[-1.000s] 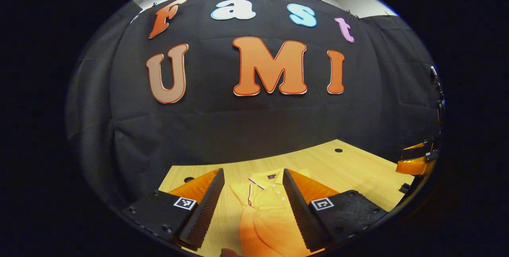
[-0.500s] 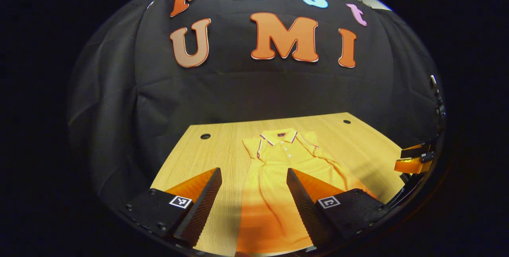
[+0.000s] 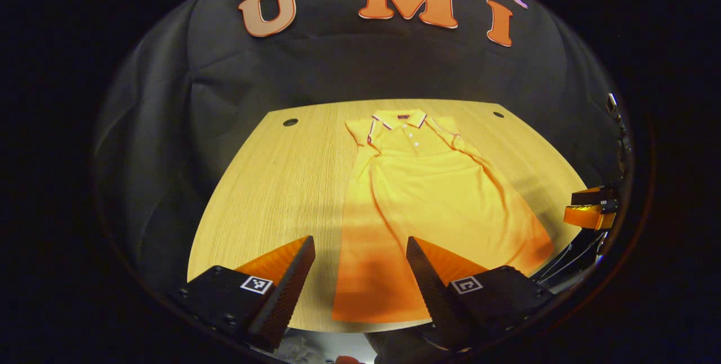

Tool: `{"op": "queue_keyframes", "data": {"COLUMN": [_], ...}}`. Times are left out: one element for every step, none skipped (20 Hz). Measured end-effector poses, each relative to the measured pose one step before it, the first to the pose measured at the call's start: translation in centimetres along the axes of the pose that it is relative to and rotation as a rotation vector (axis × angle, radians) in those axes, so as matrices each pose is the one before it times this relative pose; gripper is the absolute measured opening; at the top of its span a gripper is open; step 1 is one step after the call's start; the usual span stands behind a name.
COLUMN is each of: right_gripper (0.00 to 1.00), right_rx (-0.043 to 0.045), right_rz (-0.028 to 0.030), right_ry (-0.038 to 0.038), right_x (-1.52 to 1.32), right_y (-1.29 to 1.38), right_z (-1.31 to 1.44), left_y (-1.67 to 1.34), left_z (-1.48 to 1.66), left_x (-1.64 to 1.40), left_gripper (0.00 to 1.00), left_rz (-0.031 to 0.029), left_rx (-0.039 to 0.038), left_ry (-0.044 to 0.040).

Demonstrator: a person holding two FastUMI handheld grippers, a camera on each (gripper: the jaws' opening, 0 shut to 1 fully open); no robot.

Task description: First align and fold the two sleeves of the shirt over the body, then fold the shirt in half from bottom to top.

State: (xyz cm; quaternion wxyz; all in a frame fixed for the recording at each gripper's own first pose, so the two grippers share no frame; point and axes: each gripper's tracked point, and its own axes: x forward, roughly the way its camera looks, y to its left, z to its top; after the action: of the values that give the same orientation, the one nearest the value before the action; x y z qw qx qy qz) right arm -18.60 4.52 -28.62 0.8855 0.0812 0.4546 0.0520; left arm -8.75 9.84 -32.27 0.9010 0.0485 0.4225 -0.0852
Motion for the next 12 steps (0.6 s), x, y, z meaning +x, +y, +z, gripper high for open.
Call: {"op": "queue_keyframes", "data": {"right_gripper": [0.99,0.99,0.99,0.99,0.99,0.99,0.99,0.99,0.99,0.99,0.98,0.98], "right_rx": [-0.00517,-0.00255,0.00043,0.00217,0.00279,0.00077,0.00188,0.00196,0.00356,0.00133,0.00038,-0.00574], "right_rz": [-0.00068,-0.00308,-0.00015,-0.0062,-0.00204,0.00088,-0.01067,-0.00971,-0.00645,0.00663,-0.0025,-0.00339], "right_ry": [0.02319,0.03454,0.02798,0.03133,0.02473,0.02356,0.02622,0.02025,0.02234,0.01459,0.01066,0.01087], "right_x": [0.484,0.578,0.592,0.628,0.312,0.277,0.221,0.285,0.372,0.278,0.198,0.273], "right_y": [-0.037,0.031,0.13,-0.028,-0.18,-0.069,-0.208,-0.175,-0.172,0.138,0.108,0.01], "right_z": [-0.677,-0.822,-0.748,-0.739,-0.764,-0.594,-0.659,-0.432,-0.545,-0.263,-0.07,-0.07], "left_y": [0.307,0.135,0.175,0.194,0.276,0.169,0.156,0.287,0.003,0.053,-0.1,0.092], "left_z": [-1.044,-0.8,-0.783,-0.812,-0.467,-0.755,-0.726,-0.615,-0.512,-0.2,-0.313,-0.248], "left_x": [0.023,0.246,0.474,0.268,0.541,0.385,0.164,0.495,0.494,0.278,0.378,0.282], "left_gripper": [0.99,0.99,0.99,0.99,0.99,0.99,0.99,0.99,0.99,0.99,0.99,0.99], "left_rz": [-0.00046,-0.00168,-0.00099,0.00055,0.0028,0.00326,0.00174,0.00425,-0.00426,-0.00395,-0.00591,0.00067], "left_rx": [0.00381,0.00319,0.00106,0.00771,0.00685,0.00654,0.00655,0.00587,0.00403,-0.0002,-0.00048,0.00168], "left_ry": [0.03705,0.04048,0.02958,0.04043,0.02032,0.03458,0.01988,0.02091,0.01058,0.01208,0.01618,0.02254]}}
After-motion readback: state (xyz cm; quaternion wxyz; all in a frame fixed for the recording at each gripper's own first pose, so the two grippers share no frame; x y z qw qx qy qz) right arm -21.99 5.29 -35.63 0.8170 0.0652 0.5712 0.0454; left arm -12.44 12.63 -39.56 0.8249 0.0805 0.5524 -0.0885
